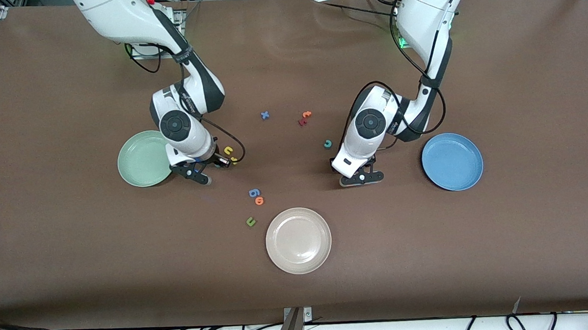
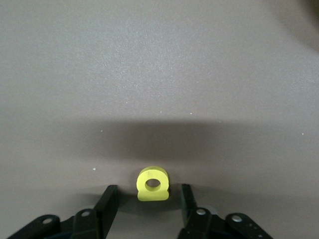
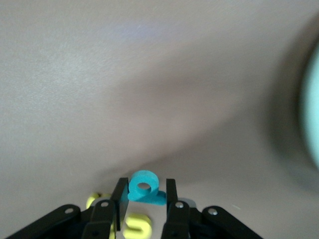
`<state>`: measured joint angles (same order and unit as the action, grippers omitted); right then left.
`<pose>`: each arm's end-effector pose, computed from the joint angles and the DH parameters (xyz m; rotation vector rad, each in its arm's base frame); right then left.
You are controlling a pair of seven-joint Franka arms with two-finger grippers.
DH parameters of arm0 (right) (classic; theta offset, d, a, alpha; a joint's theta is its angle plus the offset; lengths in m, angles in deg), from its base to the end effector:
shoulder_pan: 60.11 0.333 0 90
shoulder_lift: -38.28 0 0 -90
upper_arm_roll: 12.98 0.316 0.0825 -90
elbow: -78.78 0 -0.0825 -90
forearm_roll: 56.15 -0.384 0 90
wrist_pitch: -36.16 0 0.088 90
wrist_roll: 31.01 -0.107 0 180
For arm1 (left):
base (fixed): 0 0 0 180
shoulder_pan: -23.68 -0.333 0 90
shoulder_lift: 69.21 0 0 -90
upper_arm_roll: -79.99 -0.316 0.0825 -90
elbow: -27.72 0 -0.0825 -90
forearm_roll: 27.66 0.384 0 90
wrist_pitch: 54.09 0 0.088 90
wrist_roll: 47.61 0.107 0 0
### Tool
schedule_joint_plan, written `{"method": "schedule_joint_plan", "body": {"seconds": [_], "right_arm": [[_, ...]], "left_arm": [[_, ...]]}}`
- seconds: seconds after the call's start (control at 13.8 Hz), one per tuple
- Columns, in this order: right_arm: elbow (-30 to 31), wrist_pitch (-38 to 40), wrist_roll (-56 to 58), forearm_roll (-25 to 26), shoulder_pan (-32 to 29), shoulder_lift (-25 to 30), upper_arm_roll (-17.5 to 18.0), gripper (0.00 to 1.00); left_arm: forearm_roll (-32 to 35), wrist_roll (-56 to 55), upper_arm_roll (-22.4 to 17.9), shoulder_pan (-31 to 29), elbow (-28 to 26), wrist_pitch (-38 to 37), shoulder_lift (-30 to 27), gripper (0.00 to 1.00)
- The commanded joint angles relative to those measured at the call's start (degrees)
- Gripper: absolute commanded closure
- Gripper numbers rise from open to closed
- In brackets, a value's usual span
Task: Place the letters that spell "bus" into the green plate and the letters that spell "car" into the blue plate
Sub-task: 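Grasp the teal a with the right gripper while the left gripper grasps yellow letter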
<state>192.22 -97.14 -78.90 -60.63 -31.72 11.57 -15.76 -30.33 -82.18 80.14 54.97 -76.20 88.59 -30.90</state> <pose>0.5400 0.2611 0.2198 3.0158 -0.6776 -0.1761 0.5546 -0.3387 0.1705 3.1088 0.1433 -0.0152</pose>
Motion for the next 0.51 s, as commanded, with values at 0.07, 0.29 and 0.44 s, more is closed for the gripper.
{"method": "schedule_joint_plan", "body": {"seconds": [0.07, 0.29, 0.44], "right_arm": [[-2.61, 16.73, 10.76, -0.8, -0.35, 8.58, -6.52, 0.9], [-2.53, 22.1, 26.38, -0.97, -0.35, 10.27, -15.82, 0.9], [-2.09, 23.35, 35.45, -0.89, -0.35, 10.45, -21.11, 0.9]], "left_arm": [[1.52, -0.85, -0.68, 0.7, 0.91, 0.13, 0.71, 0.57], [1.52, -0.85, -0.68, 0.7, 1.0, 0.13, 0.71, 0.66], [1.52, -0.85, -0.68, 0.7, 1.0, 0.13, 0.71, 0.7]]}}
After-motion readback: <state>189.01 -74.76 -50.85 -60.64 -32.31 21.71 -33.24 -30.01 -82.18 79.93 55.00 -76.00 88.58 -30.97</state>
